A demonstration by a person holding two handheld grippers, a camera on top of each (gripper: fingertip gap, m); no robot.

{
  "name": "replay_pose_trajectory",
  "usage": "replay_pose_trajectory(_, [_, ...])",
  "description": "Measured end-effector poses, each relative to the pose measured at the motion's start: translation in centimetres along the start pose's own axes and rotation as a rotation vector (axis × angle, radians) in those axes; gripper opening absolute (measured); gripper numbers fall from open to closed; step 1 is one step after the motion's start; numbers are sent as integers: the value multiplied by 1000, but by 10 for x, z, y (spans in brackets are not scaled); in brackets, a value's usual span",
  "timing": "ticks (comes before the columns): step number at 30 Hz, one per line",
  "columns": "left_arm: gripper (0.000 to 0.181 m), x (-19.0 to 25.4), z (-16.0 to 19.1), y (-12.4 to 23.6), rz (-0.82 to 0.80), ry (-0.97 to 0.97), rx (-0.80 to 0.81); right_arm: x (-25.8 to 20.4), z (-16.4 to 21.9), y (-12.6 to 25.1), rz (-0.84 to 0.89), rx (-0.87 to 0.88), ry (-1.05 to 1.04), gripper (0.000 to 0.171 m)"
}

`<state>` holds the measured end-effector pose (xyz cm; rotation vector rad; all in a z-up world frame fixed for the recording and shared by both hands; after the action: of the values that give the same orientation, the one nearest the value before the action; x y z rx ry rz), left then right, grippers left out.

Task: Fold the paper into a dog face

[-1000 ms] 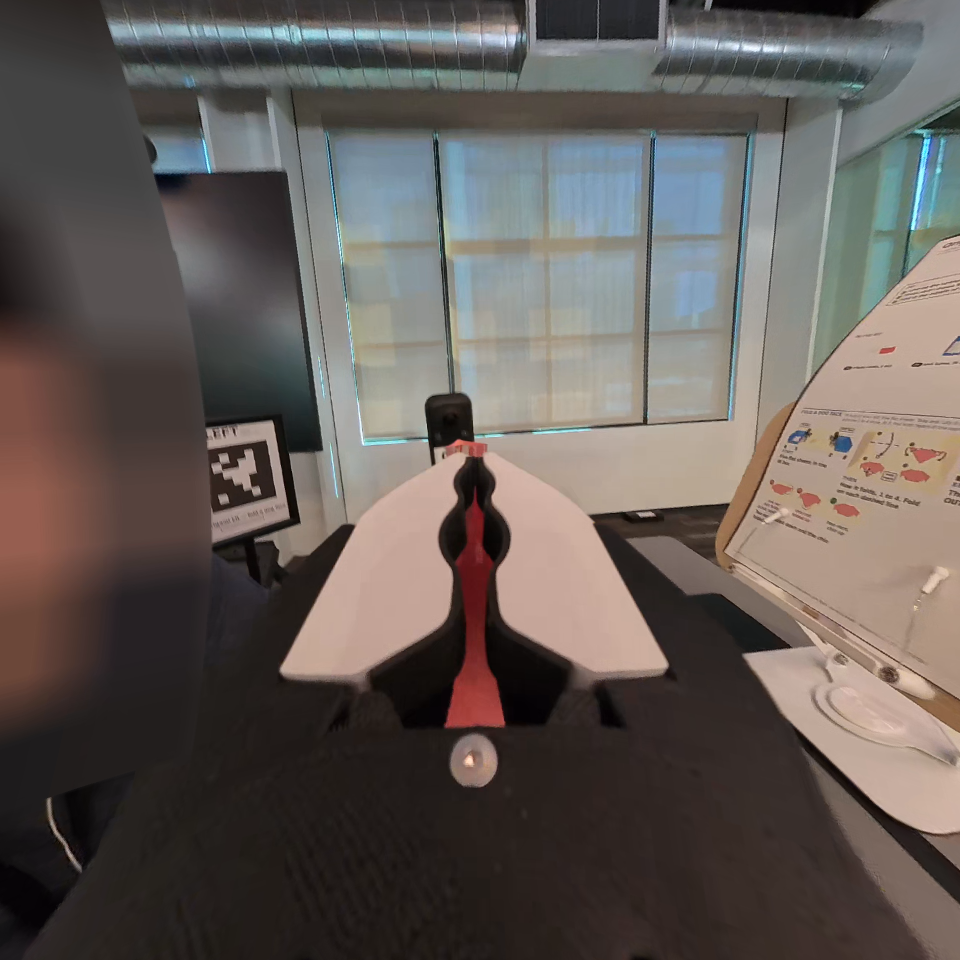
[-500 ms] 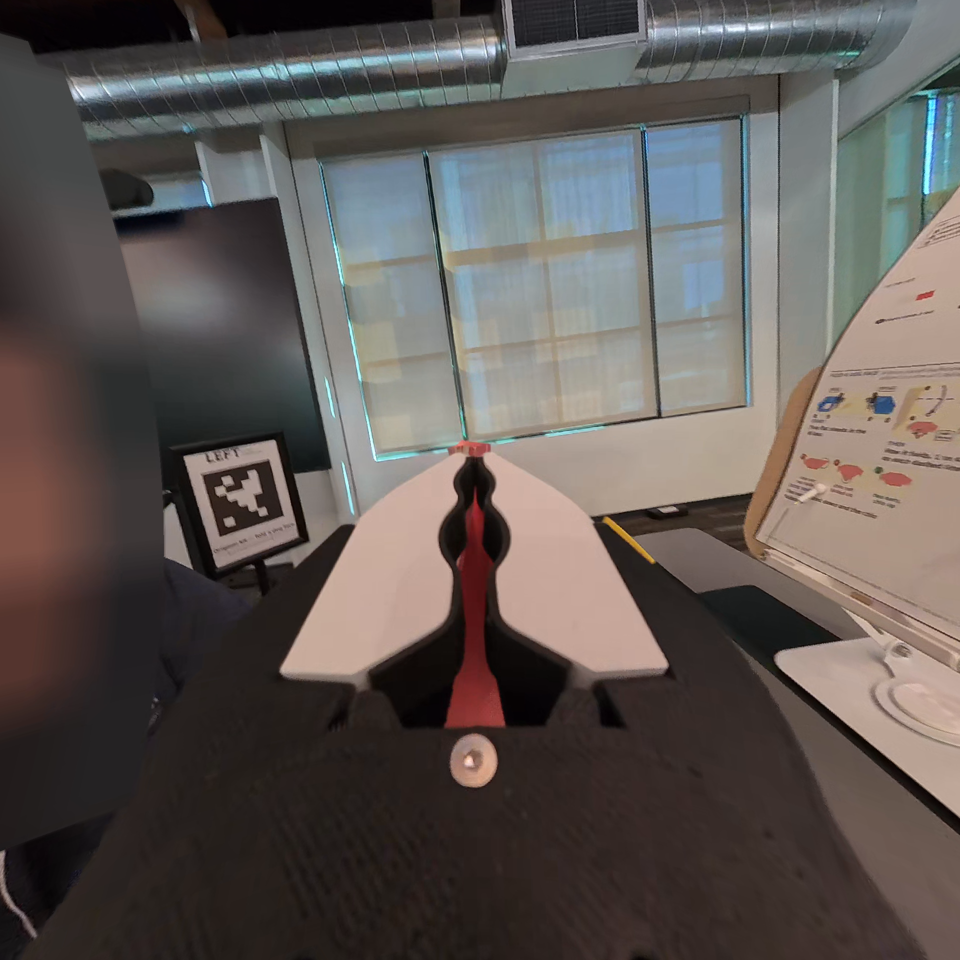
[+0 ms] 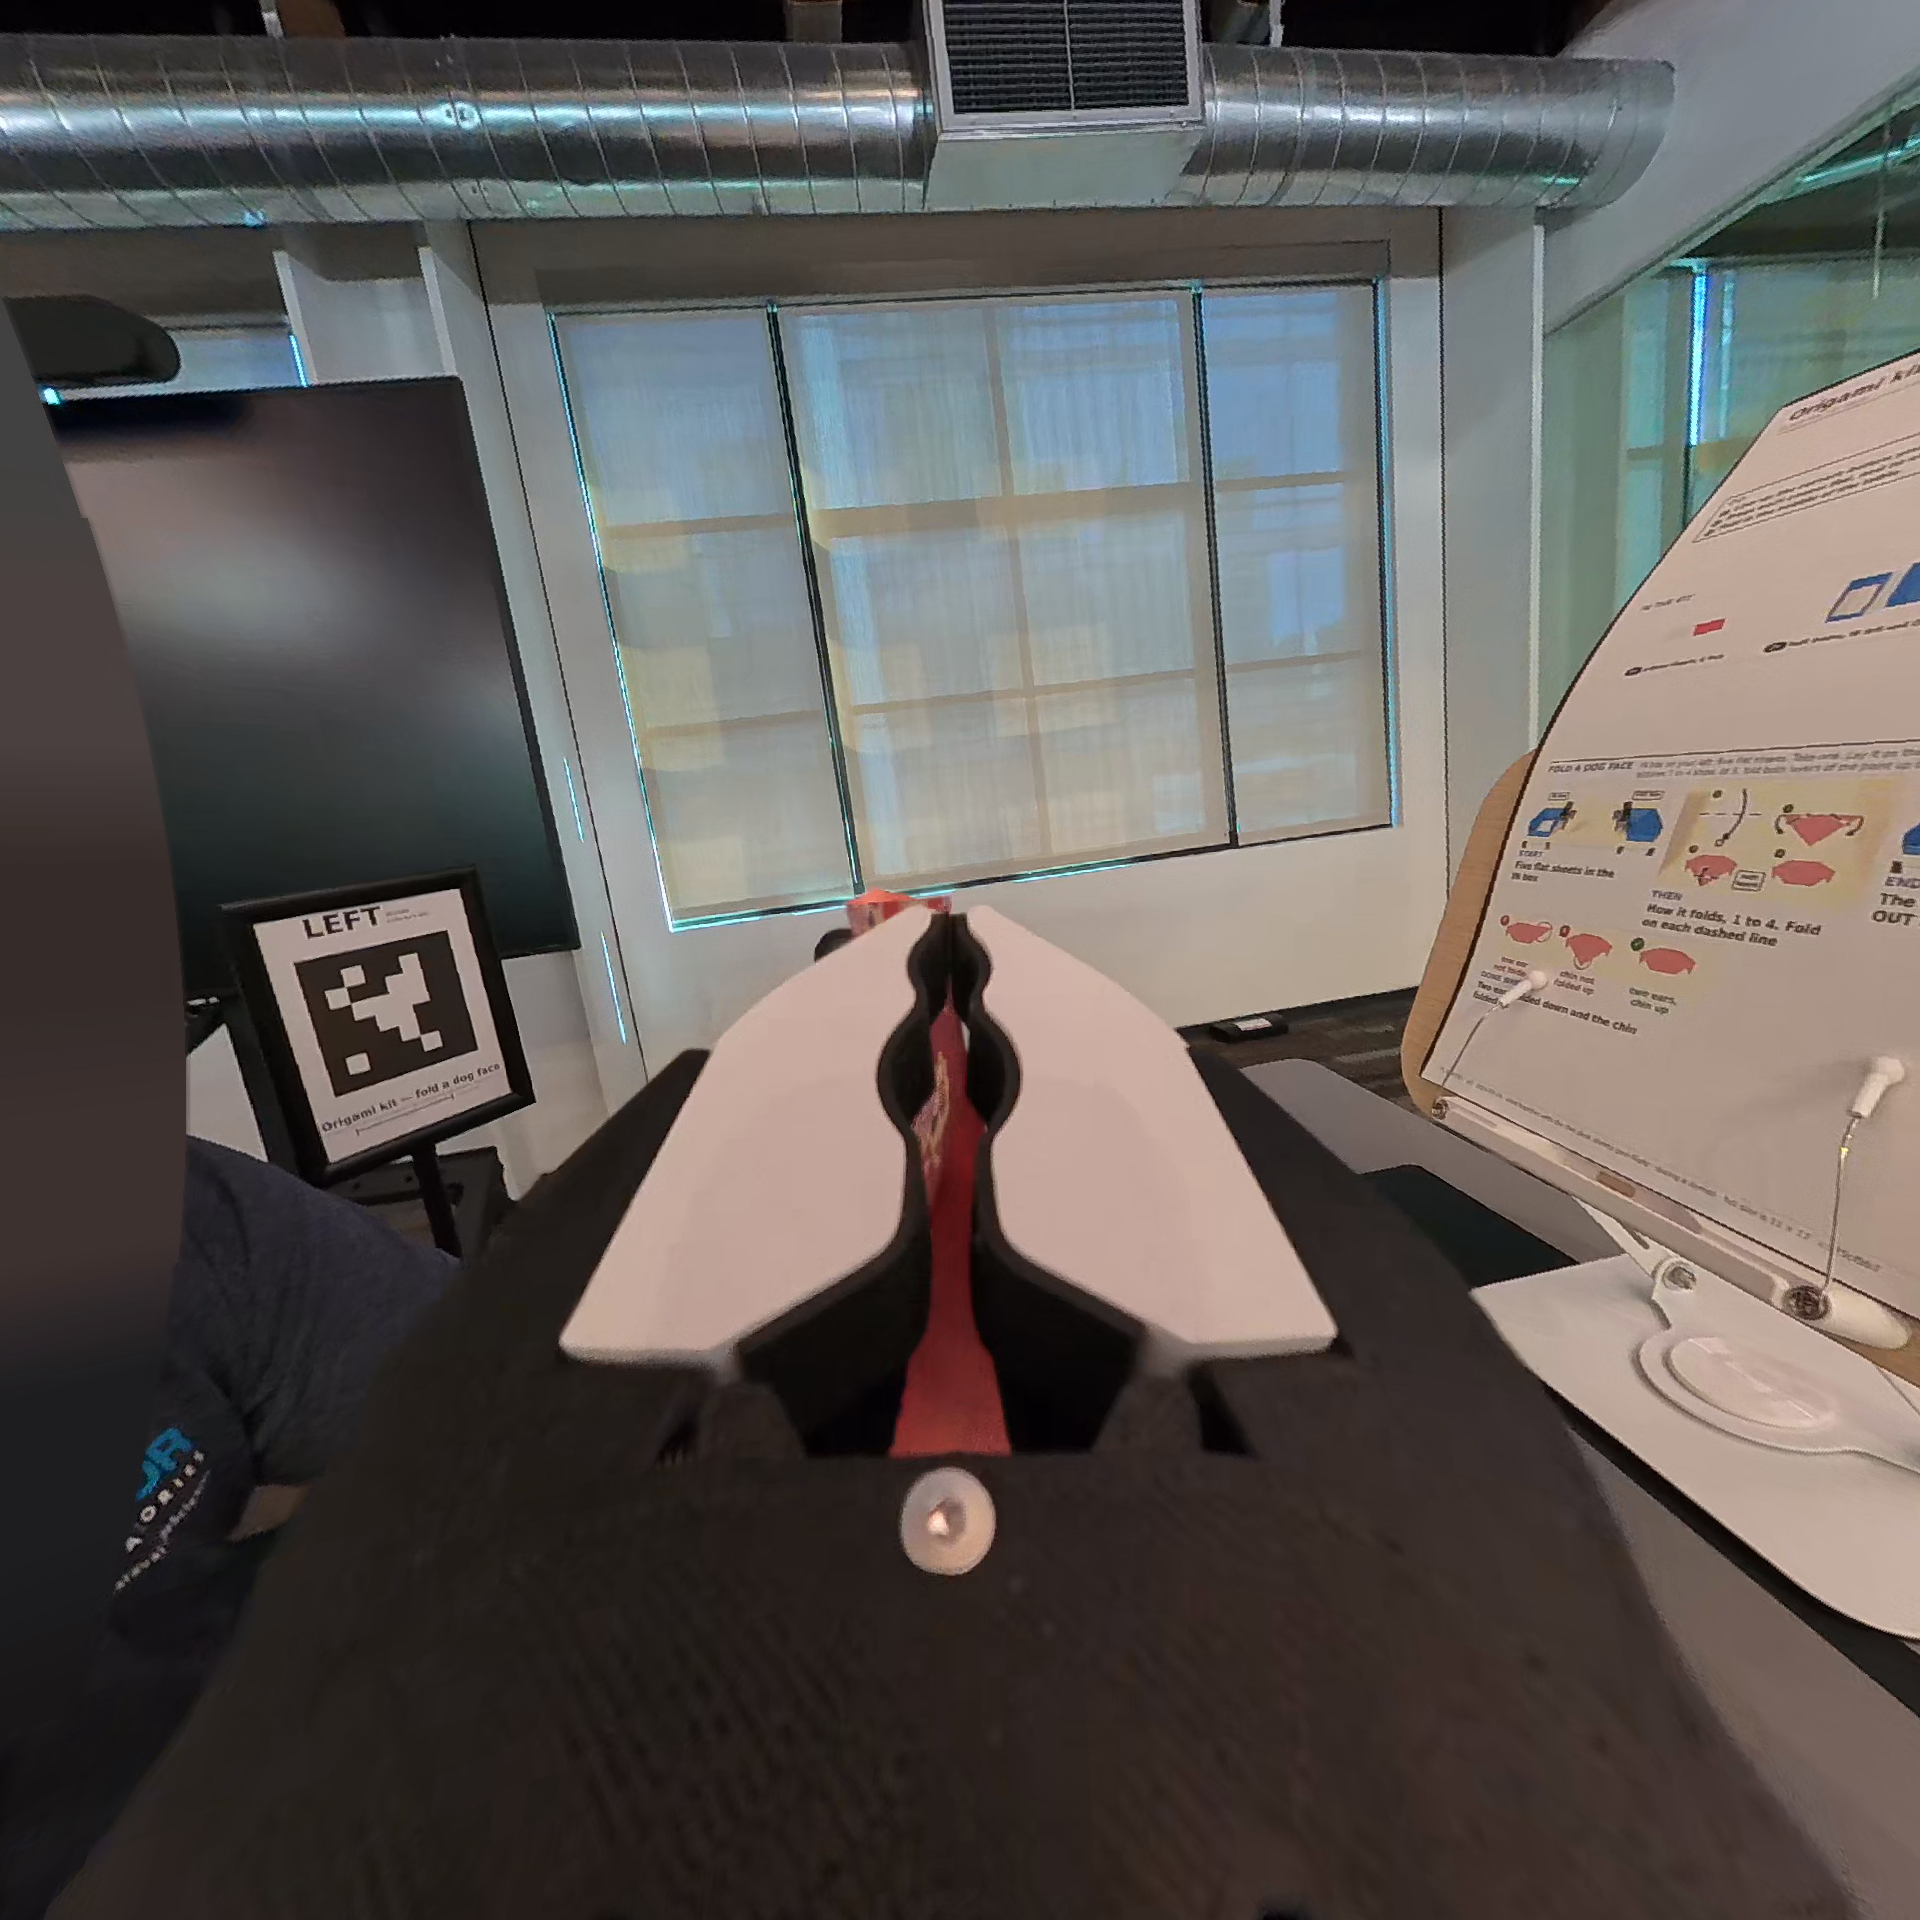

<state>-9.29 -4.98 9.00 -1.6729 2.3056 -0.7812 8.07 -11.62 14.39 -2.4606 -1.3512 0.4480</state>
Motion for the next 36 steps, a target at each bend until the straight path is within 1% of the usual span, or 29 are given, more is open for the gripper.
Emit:
replay_pose_trajectory(3, [11,-1,2,-1,-14,4,2,3,0,2,15,22,-21,1])
replay_pose_trajectory(6, [12,-1,6,-2,-21,15,0,5,0,3,15,37,-44,1])
replay_pose_trajectory(7, [12,-2,7,-2,-23,18,1,5,1,3,16,42,-51,1])
replay_pose_trajectory(10, [0,-3,10,-2,-48,33,-3,7,2,2,17,51,-63,1])
replay_pose_trajectory(14, [0,-6,10,0,-68,58,27,6,5,-1,20,66,-74,1])
replay_pose_trajectory(17, [14,-7,13,0,-46,95,49,6,6,-2,26,88,-86,1])
replay_pose_trajectory(20, [9,-6,19,-2,-40,94,47,6,7,-3,20,93,-105,1])
replay_pose_trajectory(27, [1,-4,17,-1,-30,100,71,4,8,-3,27,119,-103,1])
replay_pose_trajectory(29, [4,-4,16,0,-35,86,85,4,7,-2,19,155,-123,1])
replay_pose_trajectory(31, [0,-3,17,-1,-31,88,77,4,7,-2,28,159,-129,1])
replay_pose_trajectory(36, [0,-4,18,0,-46,123,88,4,9,-3,39,175,-129,1])
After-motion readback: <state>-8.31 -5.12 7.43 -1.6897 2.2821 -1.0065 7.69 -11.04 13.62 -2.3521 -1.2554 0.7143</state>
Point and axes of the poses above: each gripper's, where its closed fingertips meet, y back along the fingers, z out of its underside, x = y × z across the jaws, the point moved 9 cm from there along y, back along the fingers, and after that the axes turned 1 degree about x, right-handed, at the moved point
